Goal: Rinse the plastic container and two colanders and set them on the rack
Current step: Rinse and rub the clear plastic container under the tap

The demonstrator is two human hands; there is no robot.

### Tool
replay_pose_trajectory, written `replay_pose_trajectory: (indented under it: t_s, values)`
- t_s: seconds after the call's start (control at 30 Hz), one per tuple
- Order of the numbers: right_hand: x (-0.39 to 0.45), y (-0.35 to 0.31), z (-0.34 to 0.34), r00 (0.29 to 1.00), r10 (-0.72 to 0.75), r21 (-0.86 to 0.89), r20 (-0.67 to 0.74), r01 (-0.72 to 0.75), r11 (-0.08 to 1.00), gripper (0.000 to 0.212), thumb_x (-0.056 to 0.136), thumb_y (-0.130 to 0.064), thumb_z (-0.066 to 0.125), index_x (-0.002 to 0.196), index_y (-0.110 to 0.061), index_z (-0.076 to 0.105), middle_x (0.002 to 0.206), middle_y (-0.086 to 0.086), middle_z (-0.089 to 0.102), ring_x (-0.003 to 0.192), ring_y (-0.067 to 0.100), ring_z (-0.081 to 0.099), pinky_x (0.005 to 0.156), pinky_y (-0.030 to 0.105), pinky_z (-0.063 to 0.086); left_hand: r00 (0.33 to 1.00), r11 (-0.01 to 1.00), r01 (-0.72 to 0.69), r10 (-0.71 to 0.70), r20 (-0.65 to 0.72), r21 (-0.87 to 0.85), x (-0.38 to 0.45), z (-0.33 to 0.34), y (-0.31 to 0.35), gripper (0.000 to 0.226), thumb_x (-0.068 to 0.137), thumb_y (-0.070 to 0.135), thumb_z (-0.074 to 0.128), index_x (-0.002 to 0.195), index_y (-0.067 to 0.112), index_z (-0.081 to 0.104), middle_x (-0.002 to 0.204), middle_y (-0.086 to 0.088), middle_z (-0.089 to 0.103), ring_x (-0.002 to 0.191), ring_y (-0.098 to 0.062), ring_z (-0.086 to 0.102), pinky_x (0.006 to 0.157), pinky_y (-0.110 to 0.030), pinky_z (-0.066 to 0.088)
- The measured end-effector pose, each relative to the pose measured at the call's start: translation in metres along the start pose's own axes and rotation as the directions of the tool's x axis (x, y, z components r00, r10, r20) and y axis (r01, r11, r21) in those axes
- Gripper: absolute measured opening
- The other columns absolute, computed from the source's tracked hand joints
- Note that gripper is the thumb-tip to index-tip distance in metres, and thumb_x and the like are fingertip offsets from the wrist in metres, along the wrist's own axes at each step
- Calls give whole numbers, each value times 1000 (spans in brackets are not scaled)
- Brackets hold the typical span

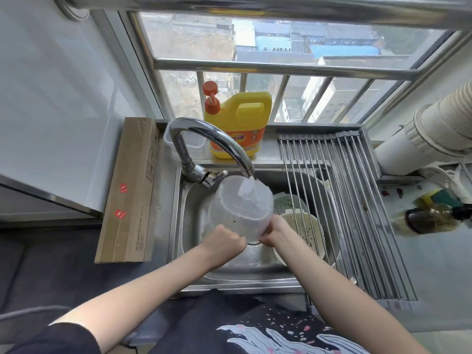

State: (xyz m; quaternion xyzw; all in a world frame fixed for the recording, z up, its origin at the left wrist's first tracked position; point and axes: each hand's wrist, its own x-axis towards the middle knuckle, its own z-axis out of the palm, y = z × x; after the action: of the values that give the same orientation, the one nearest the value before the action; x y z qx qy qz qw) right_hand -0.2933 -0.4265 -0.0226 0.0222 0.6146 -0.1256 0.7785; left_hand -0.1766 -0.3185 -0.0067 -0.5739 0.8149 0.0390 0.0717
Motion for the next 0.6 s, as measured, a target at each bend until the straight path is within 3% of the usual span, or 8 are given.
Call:
replay_pose_trajectory:
  t_s: [0.13, 0.2, 0.27, 0.3, 0.37, 0.4, 0.5, 0.6]
  values:
    - [5, -4, -12, 998, -53, 71, -47, 56, 996, 29, 100, -23, 43, 102, -5, 64, 89, 18, 68, 104, 33, 62, 91, 48, 51, 996, 995, 25, -33, -82, -92, -3, 4, -14, 21, 51, 23, 73, 49, 17, 53, 42, 0, 54, 33, -19, 55, 41, -15, 31]
    - [12, -10, -21, 992, -100, 100, -71, 107, 989, 28, 100, -21, 43, 101, -7, 67, 79, 17, 72, 100, 32, 64, 86, 50, 55, 953, 915, 287, -303, -15, -285, -11, 2, -24, 25, 78, 33, 54, 59, 16, 50, 57, -2, 61, 52, -25, 61, 49, -22, 33]
    - [16, -14, -28, 982, -184, 129, -39, 188, 974, 26, 98, -20, 45, 106, -12, 68, 89, 15, 74, 99, 32, 65, 83, 54, 54, 783, 630, 600, -590, 199, -492, -12, 5, -35, 30, 84, 36, 43, 62, 16, 44, 65, -3, 59, 63, -25, 57, 53, -27, 32]
    - [17, -16, -30, 971, -239, 132, -11, 238, 962, 26, 97, -21, 47, 112, -12, 67, 103, 16, 72, 105, 34, 63, 90, 56, 50, 678, 373, 682, -645, 354, -629, -10, 5, -41, 29, 87, 33, 42, 63, 16, 46, 69, -5, 60, 63, -25, 57, 53, -28, 33]
    - [18, -22, -35, 940, -336, 137, 56, 326, 935, 34, 93, -19, 53, 125, -10, 60, 124, 19, 62, 116, 39, 57, 98, 60, 43, 546, -255, 617, -541, 639, -744, 3, 2, -48, 29, 95, 29, 40, 81, 11, 58, 90, -11, 63, 72, -25, 62, 57, -29, 41]
    - [15, -24, -34, 922, -376, 137, 87, 363, 922, 37, 92, -18, 54, 128, -8, 57, 127, 20, 60, 118, 40, 55, 98, 61, 42, 541, -465, 547, -438, 718, -696, 9, 1, -50, 34, 99, 33, 35, 96, 8, 58, 100, -13, 61, 83, -28, 63, 63, -31, 46]
    - [10, -29, -32, 866, -486, 42, 119, 485, 873, 36, 99, -23, 47, 128, -3, 54, 126, 18, 60, 117, 35, 56, 98, 54, 46, 633, -739, 392, -215, 743, -548, 26, -2, -45, 47, 103, 42, 22, 117, 8, 50, 109, -13, 60, 100, -27, 60, 82, -35, 49]
    - [8, -34, -32, 847, -526, -44, 73, 530, 847, 43, 103, -33, 35, 130, -4, 53, 128, 20, 59, 118, 34, 57, 100, 53, 45, 664, -831, 308, -160, 730, -463, 40, -1, -43, 51, 103, 43, 22, 133, 7, 42, 124, -17, 54, 109, -28, 54, 91, -36, 43]
